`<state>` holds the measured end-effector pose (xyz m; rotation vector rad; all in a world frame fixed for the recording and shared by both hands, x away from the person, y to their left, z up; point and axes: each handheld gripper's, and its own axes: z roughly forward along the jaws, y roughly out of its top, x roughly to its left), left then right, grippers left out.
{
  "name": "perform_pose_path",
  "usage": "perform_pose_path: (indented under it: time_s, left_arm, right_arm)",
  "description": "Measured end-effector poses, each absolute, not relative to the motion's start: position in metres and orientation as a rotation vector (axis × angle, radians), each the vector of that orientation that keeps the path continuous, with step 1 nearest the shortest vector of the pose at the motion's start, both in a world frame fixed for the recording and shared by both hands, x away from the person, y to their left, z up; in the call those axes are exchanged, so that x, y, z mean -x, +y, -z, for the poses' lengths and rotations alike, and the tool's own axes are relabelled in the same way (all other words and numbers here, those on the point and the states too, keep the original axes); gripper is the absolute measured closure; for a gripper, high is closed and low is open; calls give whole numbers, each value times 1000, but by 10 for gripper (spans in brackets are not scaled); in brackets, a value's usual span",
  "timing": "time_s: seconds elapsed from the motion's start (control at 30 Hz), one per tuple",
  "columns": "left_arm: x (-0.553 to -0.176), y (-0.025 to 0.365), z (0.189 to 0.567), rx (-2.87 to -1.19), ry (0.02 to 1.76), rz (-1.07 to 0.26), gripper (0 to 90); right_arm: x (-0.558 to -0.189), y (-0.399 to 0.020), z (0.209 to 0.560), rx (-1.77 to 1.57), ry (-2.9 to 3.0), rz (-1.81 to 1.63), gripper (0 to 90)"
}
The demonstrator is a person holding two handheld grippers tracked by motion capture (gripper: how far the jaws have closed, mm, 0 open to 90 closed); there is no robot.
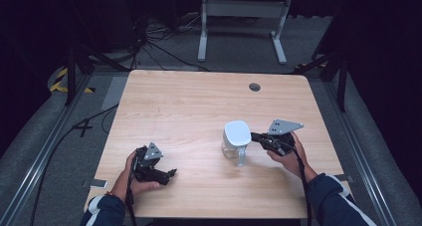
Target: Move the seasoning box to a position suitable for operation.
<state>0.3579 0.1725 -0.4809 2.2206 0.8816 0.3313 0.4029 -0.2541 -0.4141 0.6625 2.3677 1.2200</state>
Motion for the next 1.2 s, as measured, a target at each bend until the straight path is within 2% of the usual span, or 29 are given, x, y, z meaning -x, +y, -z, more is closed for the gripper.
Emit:
perform_pose_path:
  time_s: [0.2, 0.4, 0.5, 0.8, 1.2]
  left_arm:
    - [-358, 173, 481, -2220, 871, -326, 62]
    - [-358, 173, 481, -2222, 870, -325, 62]
    - [-360, 173, 481, -2221, 859, -326, 63]
    - [-362, 173, 480, -2233, 851, -333, 76]
    - [-374, 163, 476, -2205, 859, -325, 286]
  right_arm:
    - [-394, -266, 387, -645, 2307, -1351, 898]
    - [-378, -253, 362, -537, 2306, -1473, 898]
    - [-369, -234, 361, -443, 2384, -1438, 899]
    - [-369, -227, 369, -428, 2452, -1383, 898]
    - [-377, -225, 375, -443, 2429, -1360, 900]
